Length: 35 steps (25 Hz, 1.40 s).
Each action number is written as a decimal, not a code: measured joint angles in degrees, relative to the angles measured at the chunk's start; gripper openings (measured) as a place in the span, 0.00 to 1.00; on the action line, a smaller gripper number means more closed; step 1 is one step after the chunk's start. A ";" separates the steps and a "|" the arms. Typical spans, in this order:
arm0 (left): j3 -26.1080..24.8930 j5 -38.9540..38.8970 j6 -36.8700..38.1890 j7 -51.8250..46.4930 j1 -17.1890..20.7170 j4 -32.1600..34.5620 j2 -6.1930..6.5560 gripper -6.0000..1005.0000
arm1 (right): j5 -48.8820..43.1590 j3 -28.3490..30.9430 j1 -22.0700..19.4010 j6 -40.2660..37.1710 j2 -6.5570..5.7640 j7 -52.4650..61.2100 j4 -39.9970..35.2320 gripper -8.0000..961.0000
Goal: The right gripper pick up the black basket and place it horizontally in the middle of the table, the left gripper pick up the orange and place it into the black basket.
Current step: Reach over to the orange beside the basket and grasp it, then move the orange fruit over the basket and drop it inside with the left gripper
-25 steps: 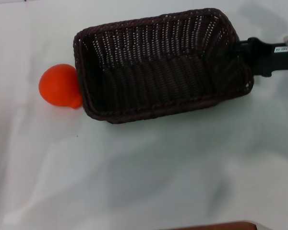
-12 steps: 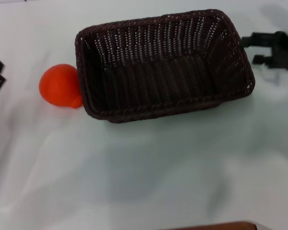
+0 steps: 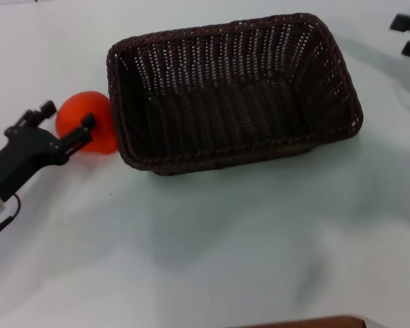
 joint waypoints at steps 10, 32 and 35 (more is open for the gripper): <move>1.87 -0.03 7.59 -2.63 -1.43 -1.14 0.01 0.78 | 8.38 5.64 -2.79 0.90 0.08 -7.70 0.98 0.85; -9.49 -0.20 -4.33 -4.33 4.96 -6.96 0.33 0.41 | 16.00 16.30 -3.95 -1.31 0.35 -23.36 9.94 0.84; -10.04 -0.16 -12.14 -4.01 6.04 -9.82 -0.12 0.37 | 17.07 16.33 -3.51 -1.37 0.59 -24.15 10.02 0.84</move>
